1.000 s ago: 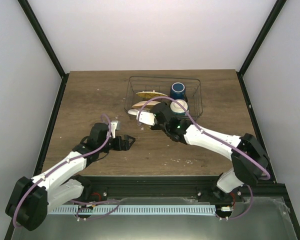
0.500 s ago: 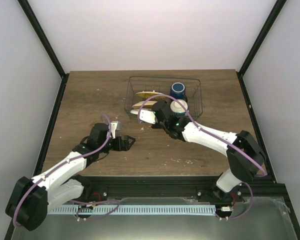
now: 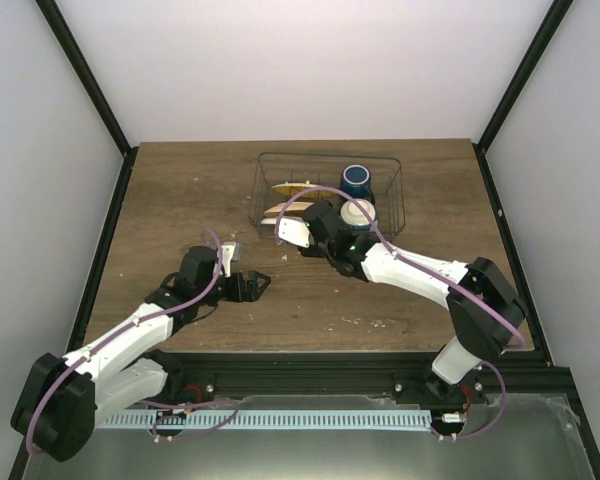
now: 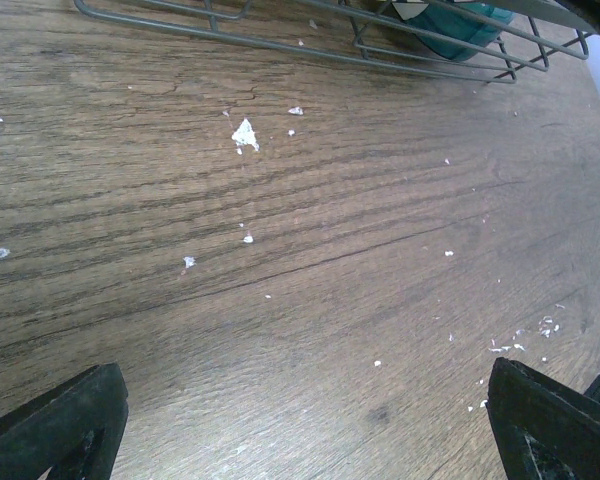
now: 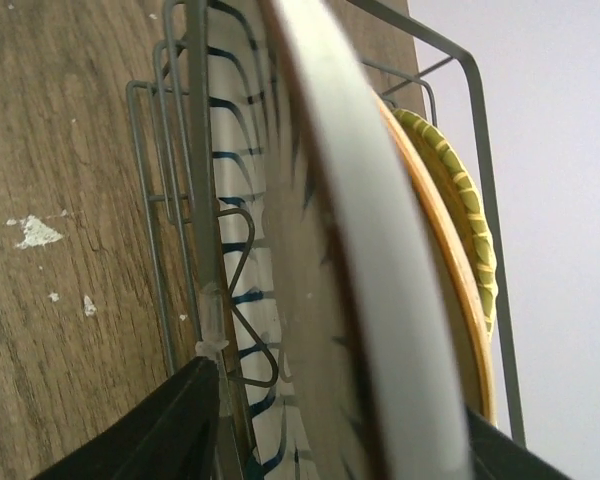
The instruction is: Load the mixed dishes into the dish rack
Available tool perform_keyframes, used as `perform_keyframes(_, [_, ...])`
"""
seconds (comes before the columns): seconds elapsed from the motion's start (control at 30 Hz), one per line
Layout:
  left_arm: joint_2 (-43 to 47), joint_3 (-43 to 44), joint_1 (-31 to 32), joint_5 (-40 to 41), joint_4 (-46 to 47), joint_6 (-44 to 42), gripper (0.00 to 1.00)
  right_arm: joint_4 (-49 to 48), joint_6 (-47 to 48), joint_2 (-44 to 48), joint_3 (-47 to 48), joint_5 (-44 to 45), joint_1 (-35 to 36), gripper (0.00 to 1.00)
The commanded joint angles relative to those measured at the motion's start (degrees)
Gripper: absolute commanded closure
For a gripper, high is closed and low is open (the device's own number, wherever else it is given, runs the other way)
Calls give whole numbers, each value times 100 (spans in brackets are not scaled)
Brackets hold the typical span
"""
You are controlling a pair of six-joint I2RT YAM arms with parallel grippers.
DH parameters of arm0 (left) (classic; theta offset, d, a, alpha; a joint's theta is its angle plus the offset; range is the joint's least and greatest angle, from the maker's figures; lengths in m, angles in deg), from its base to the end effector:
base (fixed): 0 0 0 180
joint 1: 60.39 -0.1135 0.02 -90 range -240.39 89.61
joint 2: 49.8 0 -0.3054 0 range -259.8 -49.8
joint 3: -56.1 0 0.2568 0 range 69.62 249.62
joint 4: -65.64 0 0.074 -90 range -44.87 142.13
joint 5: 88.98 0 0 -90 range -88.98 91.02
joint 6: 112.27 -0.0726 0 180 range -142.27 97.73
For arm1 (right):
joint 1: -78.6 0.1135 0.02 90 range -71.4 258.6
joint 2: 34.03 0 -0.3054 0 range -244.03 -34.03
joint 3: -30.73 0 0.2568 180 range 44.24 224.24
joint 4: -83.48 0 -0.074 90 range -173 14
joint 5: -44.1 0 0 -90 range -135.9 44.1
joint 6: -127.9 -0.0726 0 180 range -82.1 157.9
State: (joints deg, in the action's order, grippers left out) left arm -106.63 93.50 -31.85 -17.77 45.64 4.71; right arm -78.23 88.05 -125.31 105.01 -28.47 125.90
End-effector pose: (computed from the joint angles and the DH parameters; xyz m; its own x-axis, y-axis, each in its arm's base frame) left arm 0.1692 -0.1186 0.1931 -0.8016 -0.0530 -0.5955 0.3447 0.7729 -0.5327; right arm 0.2800 0.2714 0.2610 0.1600 -0.9067 -0.3902 -0.6438 0.2038 -0.7375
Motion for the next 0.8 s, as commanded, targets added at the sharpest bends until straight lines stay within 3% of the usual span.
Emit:
perform_keyframes(0.0, [0,-54,-7,-90,98,18,0,-13,-4,-40,163,-102,-16,47])
perform_keyframes(0.43, [-7,-41,-8,-103,87,27,0,-103,40,-130,334,-6,-196,35])
perform_keyframes(0.57, [-3,-29,-13,-70,62,31,0,111,-97,-5,377,138,-189,20])
perform_keyframes(0.67, [-11,16,-15,-16,42,48,0,362,-381,189,379,222,-187,1])
perform_keyframes(0.77, [-67,108,-19,-3,9,61,0,787,-868,435,427,126,-183,0])
